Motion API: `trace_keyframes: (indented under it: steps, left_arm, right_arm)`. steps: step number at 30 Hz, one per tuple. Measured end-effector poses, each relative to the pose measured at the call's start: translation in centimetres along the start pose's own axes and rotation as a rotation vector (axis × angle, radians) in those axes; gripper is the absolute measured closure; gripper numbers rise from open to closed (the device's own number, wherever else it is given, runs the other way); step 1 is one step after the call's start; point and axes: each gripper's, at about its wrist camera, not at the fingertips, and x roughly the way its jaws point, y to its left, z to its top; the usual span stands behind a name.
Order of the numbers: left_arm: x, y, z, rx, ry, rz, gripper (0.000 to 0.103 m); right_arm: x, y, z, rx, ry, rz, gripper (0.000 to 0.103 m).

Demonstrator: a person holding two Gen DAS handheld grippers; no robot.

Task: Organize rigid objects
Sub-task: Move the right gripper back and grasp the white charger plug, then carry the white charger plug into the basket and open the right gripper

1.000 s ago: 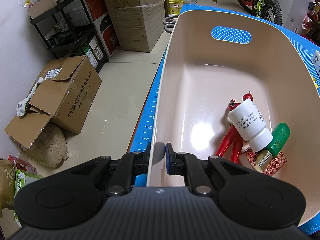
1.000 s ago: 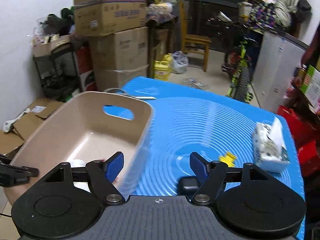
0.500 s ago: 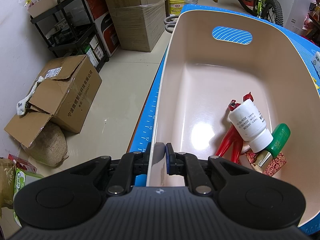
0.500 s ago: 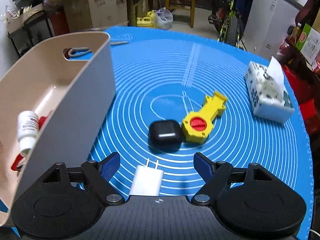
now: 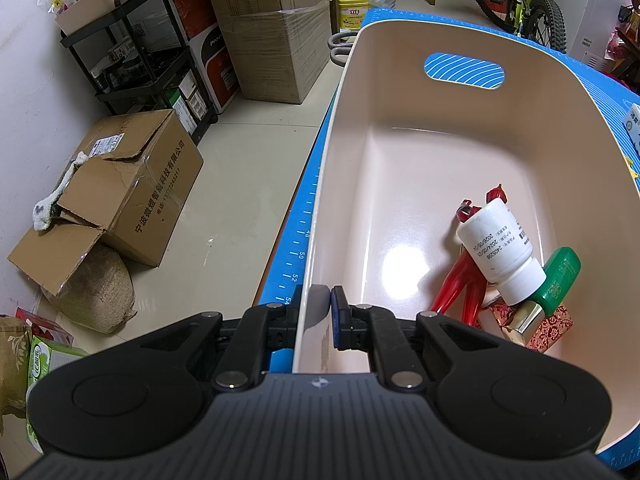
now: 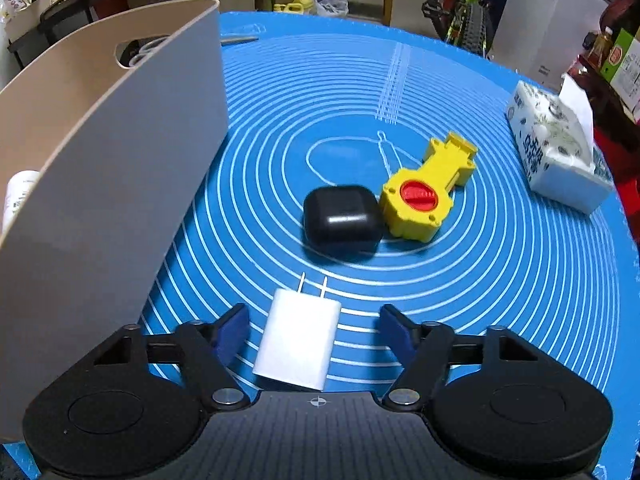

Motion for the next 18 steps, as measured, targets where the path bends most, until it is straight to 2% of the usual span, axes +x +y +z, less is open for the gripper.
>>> trace_keyframes:
  steps: [2,4,8,13,18]
  left_arm:
    - [0.0,0.0,0.0,0.0,0.0,0.0,0.089]
    - [0.0,0.0,0.0,0.0,0.0,0.0,0.089]
    - [0.0,0.0,0.0,0.0,0.0,0.0,0.089]
    - [0.0,0.0,0.0,0.001,0.001,0.003,0.089]
    - [0.0,-0.1,0.0,0.0,0.0,0.004,0.089]
  right_arm:
    - [-0.1,-0.2,-0.1,0.008,-0.005,0.005,0.032]
    - [-0.2,-0.1,-0.2,0.002,-0.009,0.013,0.04]
    - [-0.7,0.1,-0.4,-0.007,-0.013,0.026,0.059]
    - [-1.0,0.3,-0.5,-0.007,-0.016,0.029,0.061]
    - [-3.6,0.6,0.4,-0.009,-0.112,0.019,0.061]
